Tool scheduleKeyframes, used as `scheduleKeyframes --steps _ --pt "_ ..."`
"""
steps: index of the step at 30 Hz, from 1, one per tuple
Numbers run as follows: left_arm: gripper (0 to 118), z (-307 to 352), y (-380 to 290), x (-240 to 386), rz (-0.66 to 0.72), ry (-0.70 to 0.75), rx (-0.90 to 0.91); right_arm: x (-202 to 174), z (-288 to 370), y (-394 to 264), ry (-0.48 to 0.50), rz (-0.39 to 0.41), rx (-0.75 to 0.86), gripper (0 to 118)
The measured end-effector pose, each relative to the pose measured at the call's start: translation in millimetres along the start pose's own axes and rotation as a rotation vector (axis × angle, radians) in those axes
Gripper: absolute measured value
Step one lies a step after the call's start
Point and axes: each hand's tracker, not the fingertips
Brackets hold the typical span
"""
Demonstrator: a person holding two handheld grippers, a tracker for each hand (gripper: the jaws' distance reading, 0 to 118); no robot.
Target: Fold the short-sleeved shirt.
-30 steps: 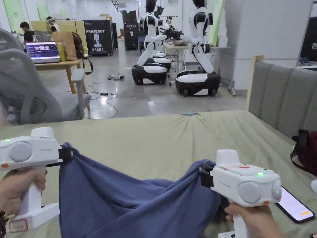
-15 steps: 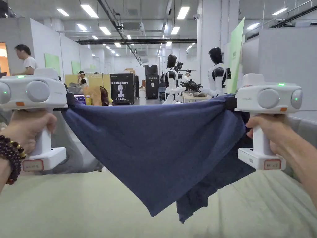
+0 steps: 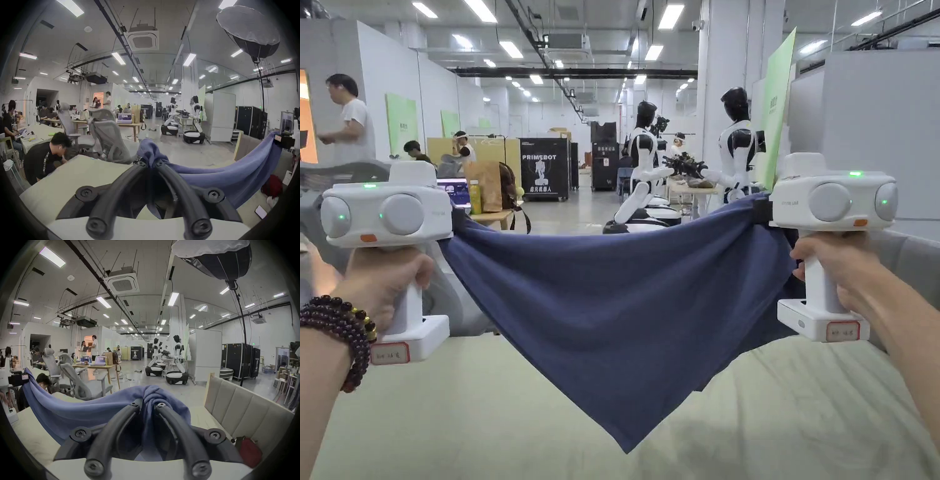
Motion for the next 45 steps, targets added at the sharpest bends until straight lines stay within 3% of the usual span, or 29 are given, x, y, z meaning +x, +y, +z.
scheduleKeyframes --steps 6,9,12,18,28,32,34,36,42,44,45 --pt "3 -14.8 -90.6 -1.2 0.021 -0.03 -0.153 3.7 -18.3 -98.2 0.028 -0.039 -0.17 12" --pt "3 -0.7 -114.4 -4.7 0.012 -0.051 -0.149 6.9 -6.0 -127.5 0.056 -0.067 -0.175 12" --pt "3 34.9 -134.0 -14.4 0.039 -0.105 -0.146 12.0 25.2 -154.6 0.06 -0.067 -0.169 12" --pt "3 130.4 -204.2 -34.7 -0.032 -0.143 -0.193 9.9 116.1 -231.8 0.068 0.007 -0.227 12" --pt "3 246.5 -322.6 -64.1 -0.047 -0.164 -0.363 -8.2 254.8 -339.9 0.115 -0.021 -0.349 12" --pt "3 262.3 -346.4 -76.6 0.007 -0.152 -0.404 -17.5 262.9 -371.4 0.09 0.026 -0.439 12" --pt "3 264.9 -364.5 -77.4 -0.036 -0.191 -0.451 -22.1 258.0 -383.8 0.078 0.025 -0.516 12" --pt "3 249.3 -339.2 -73.8 -0.11 -0.165 -0.489 -24.4 257.2 -391.5 0.081 0.024 -0.501 12" --pt "3 245.2 -371.1 -68.8 -0.097 -0.155 -0.591 -21.5 251.3 -394.1 0.06 0.02 -0.521 12" --pt "4 245.1 -376.7 -68.2 -0.096 -0.15 -0.596 -20.6 253.5 -393.1 0.061 0.007 -0.519 20" --pt "9 245.4 -377.3 -68.1 -0.086 -0.148 -0.602 -20.4 253.9 -393.2 0.065 0.001 -0.517 35"
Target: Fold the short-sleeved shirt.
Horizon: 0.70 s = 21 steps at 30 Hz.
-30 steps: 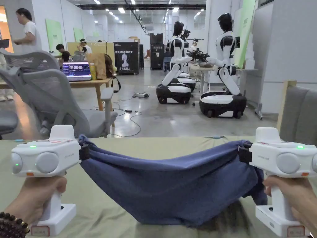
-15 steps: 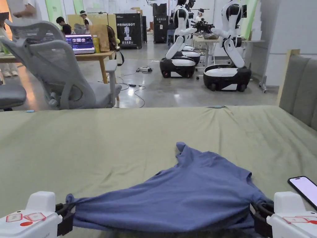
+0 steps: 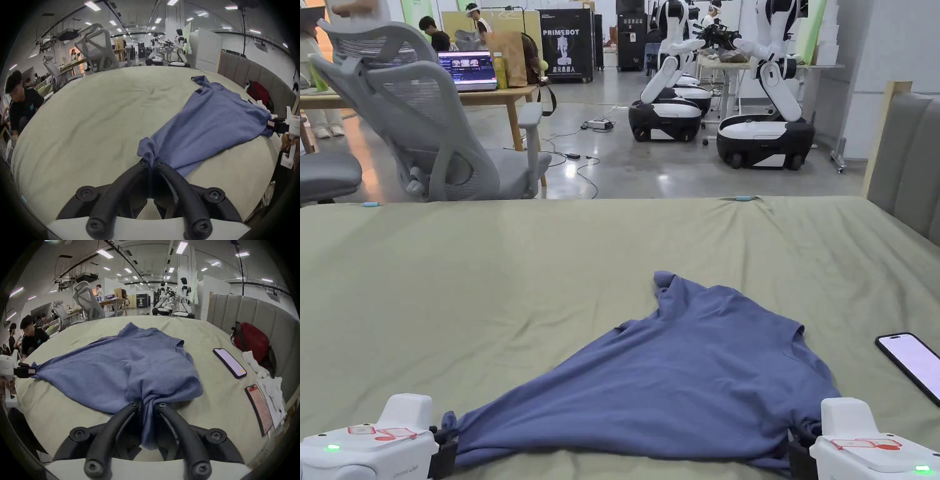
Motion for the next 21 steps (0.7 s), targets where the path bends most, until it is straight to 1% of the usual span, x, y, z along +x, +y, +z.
scheduleKeyframes --steps 1,2,3,4,5,6,8,9,10,11,12,13,14,15,16,18,21 --pt "23 0.5 0.6 -0.2 -0.002 0.009 0.005 -0.1 0.3 -0.2 0.0 -0.004 0.004 67" --pt "63 0.0 0.5 -0.4 -0.003 0.012 0.009 0.1 0.7 -0.4 0.001 -0.006 0.01 109" --pt "96 0.8 1.3 -0.1 -0.013 0.016 0.018 0.6 1.7 -1.0 0.003 -0.009 0.017 118" --pt "118 2.2 2.7 0.7 -0.018 0.023 0.024 0.3 4.9 -0.4 0.002 -0.014 0.027 112" --pt "111 6.0 5.0 1.5 -0.02 0.029 0.03 -0.4 14.7 4.7 0.011 -0.012 0.091 111" --pt "107 13.0 8.5 2.3 -0.029 0.006 0.09 -0.7 20.0 8.5 0.021 -0.025 0.095 112" --pt "106 19.6 17.9 3.2 -0.024 0.008 0.098 -1.5 31.3 20.0 0.024 -0.038 0.107 110" --pt "98 23.2 23.8 5.3 -0.027 0.016 0.097 -2.0 35.9 27.3 0.03 -0.037 0.134 106" --pt "83 31.6 25.0 7.8 -0.034 0.025 0.11 -2.8 39.0 31.9 0.029 -0.032 0.154 95" --pt "70 37.3 27.7 9.8 -0.048 0.035 0.135 -4.3 44.3 36.3 0.013 -0.018 0.182 84" --pt "62 41.8 30.4 12.1 -0.069 0.05 0.168 -6.3 47.9 41.0 0.0 0.0 0.199 77" --pt "62 44.5 32.3 14.1 -0.08 0.062 0.181 -8.0 49.8 44.5 -0.011 0.01 0.212 77" --pt "28 45.3 33.3 14.5 -0.074 0.067 0.184 -9.3 50.8 47.4 -0.019 0.017 0.217 41" --pt "7 46.8 34.6 14.2 -0.062 0.063 0.185 -10.1 50.5 48.0 -0.022 0.013 0.22 13" --pt "0 49.6 35.0 14.0 -0.033 0.053 0.2 -10.3 52.2 48.4 -0.029 0.01 0.228 0" --pt "0 57.4 35.3 16.0 -0.005 0.008 0.216 -11.0 56.1 50.0 -0.013 0.009 0.224 0" --pt "0 57.4 34.1 17.0 -0.012 0.02 0.194 -12.1 59.1 47.8 -0.013 0.01 0.227 0"
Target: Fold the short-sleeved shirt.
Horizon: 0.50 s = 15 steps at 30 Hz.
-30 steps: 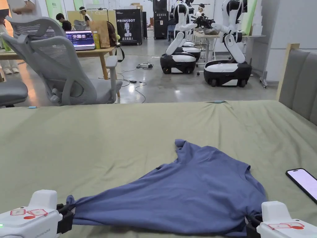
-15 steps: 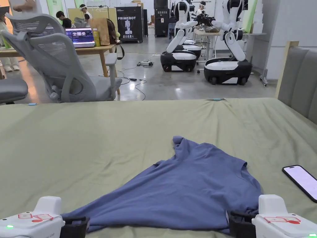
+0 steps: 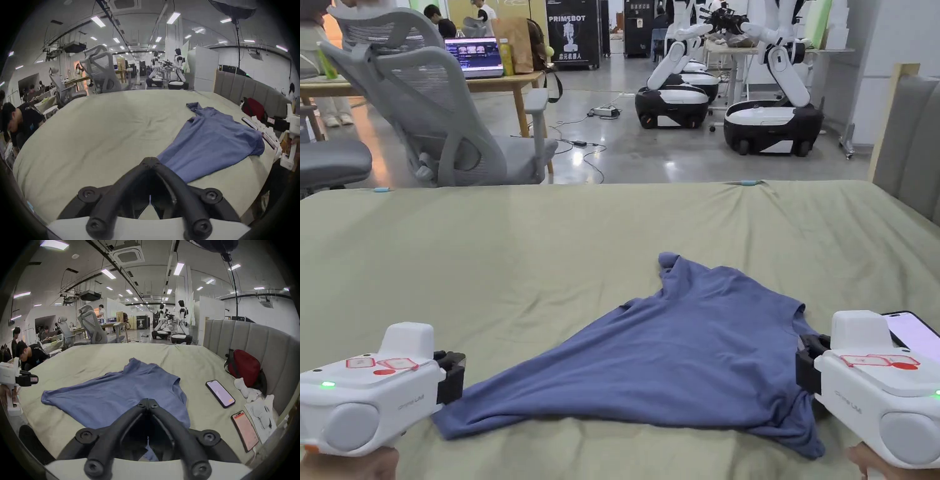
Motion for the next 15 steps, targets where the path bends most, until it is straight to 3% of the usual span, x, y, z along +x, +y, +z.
scheduleKeyframes --steps 3,4,5,6,7,8,9,13,15 --pt "5 -11.2 -7.1 -12.2 0.026 0.048 -0.052 -0.3 0.5 -2.0 0.013 -0.002 -0.007 0" --pt "27 -14.1 -10.4 -15.7 0.033 0.041 -0.065 -0.9 0.8 -2.9 0.017 0.0 -0.011 0" --pt "80 -20.1 -14.4 -21.4 0.042 0.03 -0.093 -1.8 0.8 -3.7 0.02 0.003 -0.015 0" --pt "115 -27.4 -19.0 -23.5 0.048 0.029 -0.147 -2.7 -0.7 -4.1 0.025 0.007 -0.022 0" --pt "116 -33.7 -24.1 -24.3 0.053 0.032 -0.184 -3.8 -1.5 -4.6 0.029 0.01 -0.031 0" --pt "100 -33.4 -26.8 -25.4 0.035 0.027 -0.14 -4.9 -1.5 -5.3 0.031 0.011 -0.036 0" --pt "95 -37.9 -29.7 -26.0 0.036 0.026 -0.151 -6.0 -1.2 -6.4 0.037 0.012 -0.039 0" --pt "97 -56.0 -35.1 -26.6 0.029 0.077 -0.19 -12.3 -1.5 -7.7 0.047 0.026 -0.049 0" --pt "90 -61.8 -33.9 -29.4 0.055 0.065 -0.182 -13.3 -3.2 -7.2 0.055 0.031 -0.051 0"
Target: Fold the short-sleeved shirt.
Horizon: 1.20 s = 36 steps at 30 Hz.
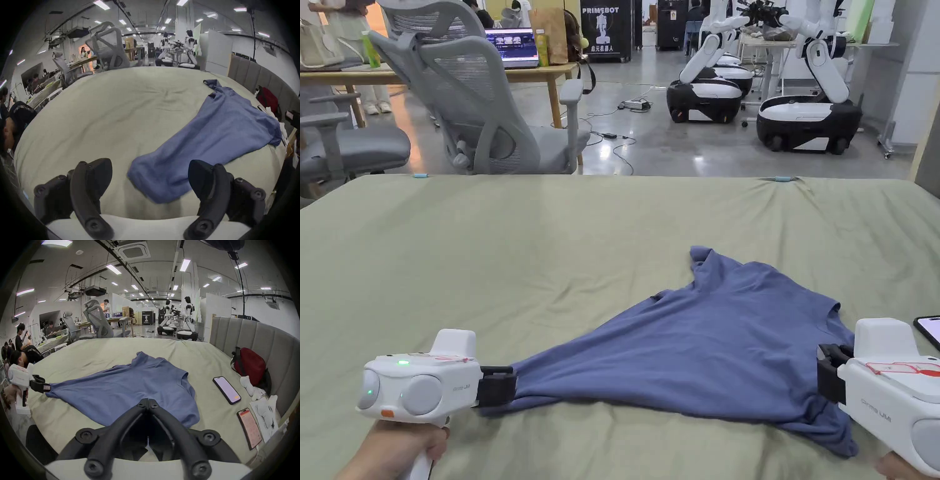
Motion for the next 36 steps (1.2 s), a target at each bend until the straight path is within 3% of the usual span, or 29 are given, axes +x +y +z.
scheduleKeyframes --steps 1,4,8,16,22,23,26,30,36 --pt "83 -2.1 1.4 0.1 0.014 -0.004 -0.003 -0.8 0.1 -0.1 0.002 0.003 -0.001 0" --pt "19 -13.8 1.7 -0.6 0.028 -0.001 -0.07 -2.4 -0.7 0.8 0.0 0.013 -0.004 0" --pt "3 -12.0 0.5 2.6 0.075 -0.065 -0.076 -1.0 -3.1 1.4 -0.012 0.015 -0.016 0" --pt "3 5.0 19.2 10.1 0.061 -0.052 -0.002 9.7 -20.9 17.1 0.004 0.022 -0.028 0" --pt "3 8.9 57.4 22.8 0.051 -0.072 0.043 27.9 -80.6 84.7 0.06 0.055 -0.034 2" --pt "3 8.4 61.8 24.3 0.058 -0.083 0.049 31.9 -93.4 99.2 0.064 0.059 -0.036 19" --pt "3 5.5 70.1 31.2 0.071 -0.122 0.096 43.3 -151.8 141.8 0.112 0.077 -0.107 105" --pt "3 -0.8 72.6 40.9 0.072 -0.117 0.092 55.7 -238.6 180.9 0.164 0.092 -0.198 102" --pt "3 -11.3 66.9 33.5 0.118 -0.135 0.126 60.6 -348.9 178.4 0.056 0.207 -0.362 101"
